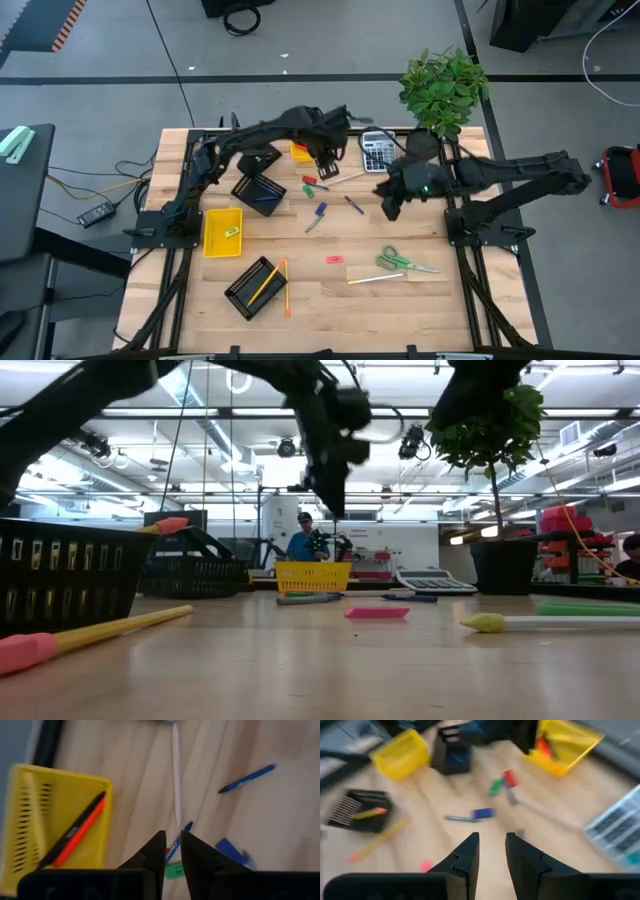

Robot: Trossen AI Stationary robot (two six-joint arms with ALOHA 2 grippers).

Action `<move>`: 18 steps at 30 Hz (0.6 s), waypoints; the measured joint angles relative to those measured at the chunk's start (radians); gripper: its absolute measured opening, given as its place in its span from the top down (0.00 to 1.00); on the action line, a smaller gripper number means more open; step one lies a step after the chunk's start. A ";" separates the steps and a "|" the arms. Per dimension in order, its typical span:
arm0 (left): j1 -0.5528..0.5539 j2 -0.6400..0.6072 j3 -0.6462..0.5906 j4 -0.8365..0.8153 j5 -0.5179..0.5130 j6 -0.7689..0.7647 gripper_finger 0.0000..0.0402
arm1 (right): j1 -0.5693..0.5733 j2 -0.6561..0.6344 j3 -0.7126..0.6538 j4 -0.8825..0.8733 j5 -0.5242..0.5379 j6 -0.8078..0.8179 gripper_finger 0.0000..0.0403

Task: Sort crayons/erasers/pens/pencils in bins
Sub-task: Put the light pink pen into the top yellow basket

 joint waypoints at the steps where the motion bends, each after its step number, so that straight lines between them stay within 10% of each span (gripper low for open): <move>1: 0.004 -0.026 0.000 -0.004 0.009 -0.001 0.85 | -0.025 0.020 0.031 -0.026 -0.008 -0.056 0.75; 10: 0.005 -0.299 -0.062 -0.046 0.023 -0.045 0.97 | -0.281 0.230 0.095 -0.025 -0.319 -0.541 0.75; 18: -0.002 -0.672 -0.388 -0.055 -0.042 -0.107 0.95 | -0.465 0.433 0.094 0.020 -0.472 -0.742 0.75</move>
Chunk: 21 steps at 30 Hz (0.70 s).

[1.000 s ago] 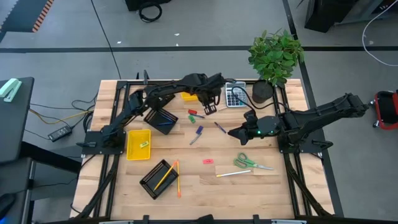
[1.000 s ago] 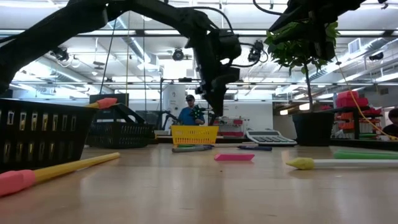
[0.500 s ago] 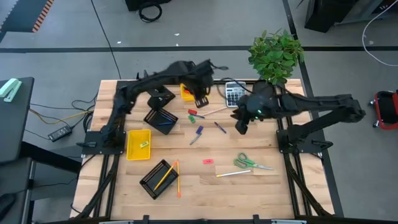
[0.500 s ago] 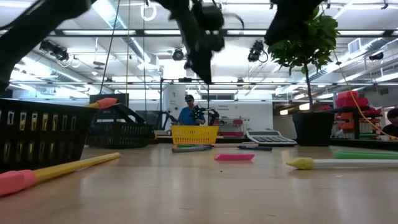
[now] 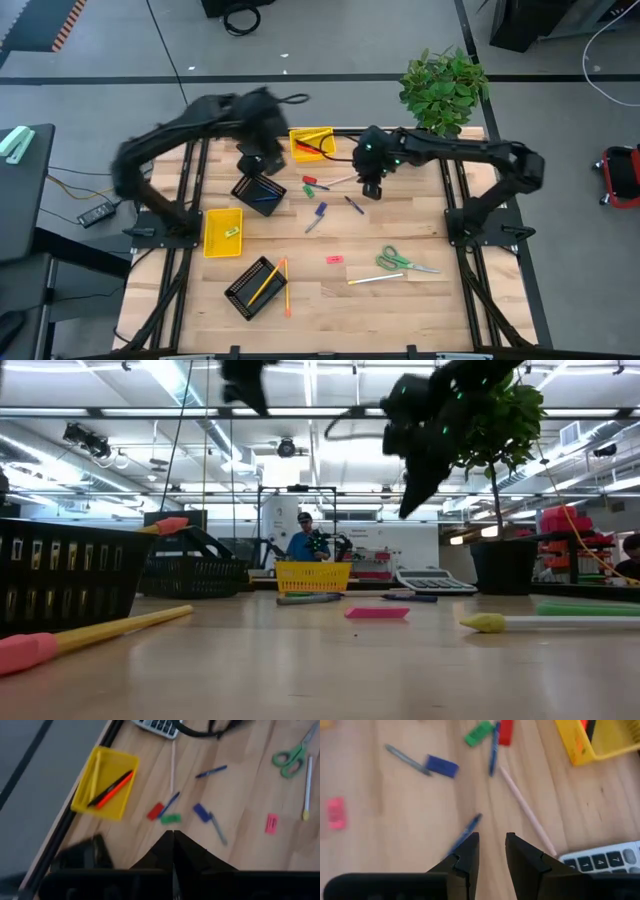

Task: Sort crayons/erasers/pens/pencils in bins
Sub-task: Put the light pink pen into the top yellow basket

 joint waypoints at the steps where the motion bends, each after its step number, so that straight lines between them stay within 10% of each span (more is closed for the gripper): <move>1: 0.000 -0.056 -0.044 0.000 -0.010 -0.013 0.94 | -0.013 0.023 0.000 0.006 0.000 -0.015 0.75; 11: 0.004 -0.479 -0.319 0.035 -0.062 -0.223 0.97 | -0.068 0.193 0.000 0.113 0.033 -0.116 0.75; 21: 0.002 -0.584 -0.332 0.044 -0.106 -0.235 0.91 | -0.105 0.270 0.001 0.133 0.080 -0.232 0.69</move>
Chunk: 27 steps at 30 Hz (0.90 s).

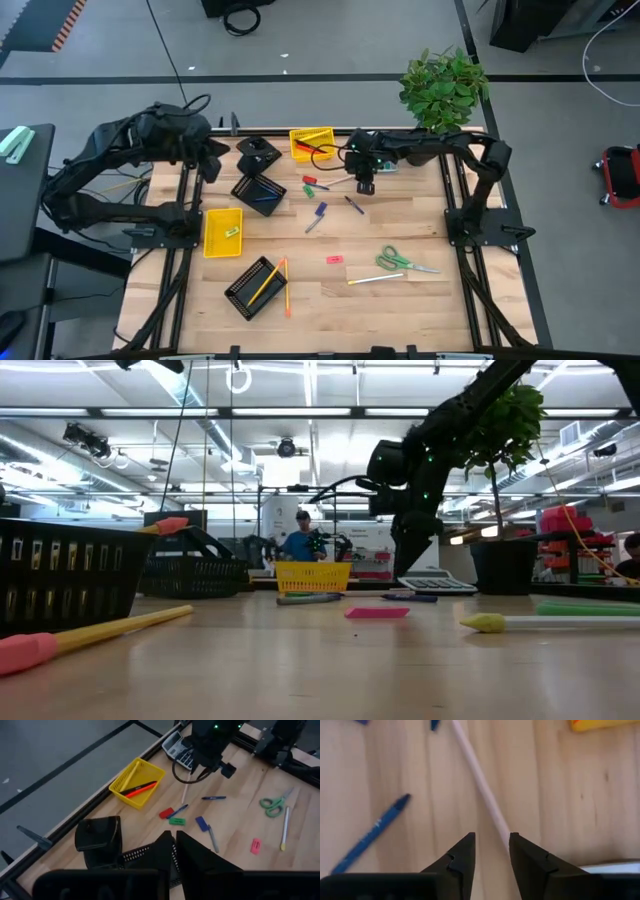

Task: Sort crayons/erasers/pens/pencils in bins
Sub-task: Put the light pink pen into the top yellow basket

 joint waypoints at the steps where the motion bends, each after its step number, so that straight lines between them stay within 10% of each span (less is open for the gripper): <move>1: 0.000 0.001 0.000 -0.001 0.003 -0.002 0.90 | -0.006 0.000 0.000 0.001 0.001 -0.006 0.68; 27: -0.001 0.005 0.000 -0.064 0.091 -0.115 0.94 | -0.052 0.049 -0.040 0.059 -0.045 0.009 0.68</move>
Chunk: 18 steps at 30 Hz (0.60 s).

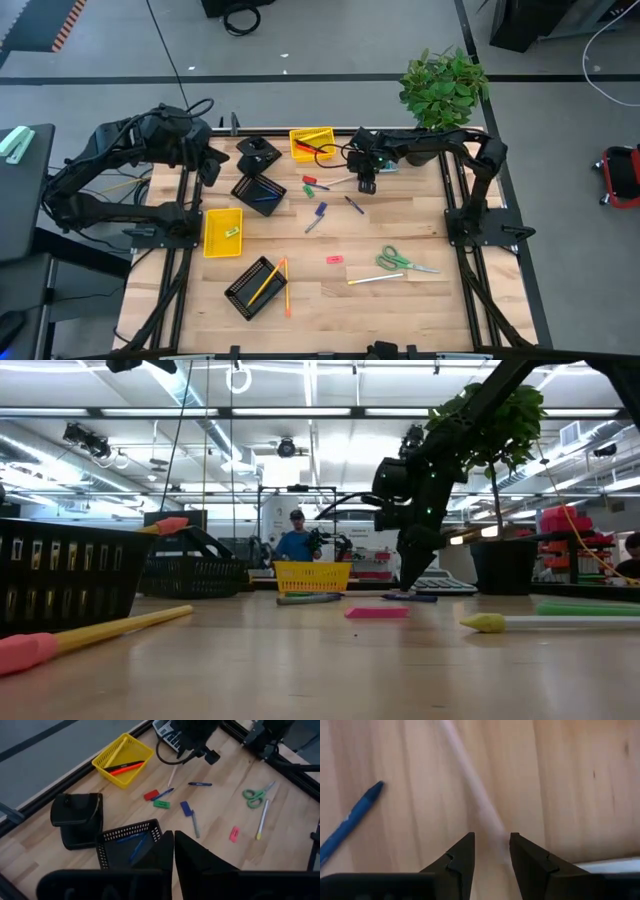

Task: Sort crayons/erasers/pens/pencils in bins
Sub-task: Put the light pink pen into the top yellow basket

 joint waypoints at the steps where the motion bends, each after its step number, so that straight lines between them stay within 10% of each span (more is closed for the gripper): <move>1: 0.000 0.000 0.000 -0.004 0.000 -0.002 0.94 | 0.000 0.014 0.000 0.016 -0.002 0.019 0.68; 18: -0.021 0.000 0.000 0.031 -0.020 -0.100 0.95 | 0.057 0.034 0.005 -0.054 0.008 0.121 0.81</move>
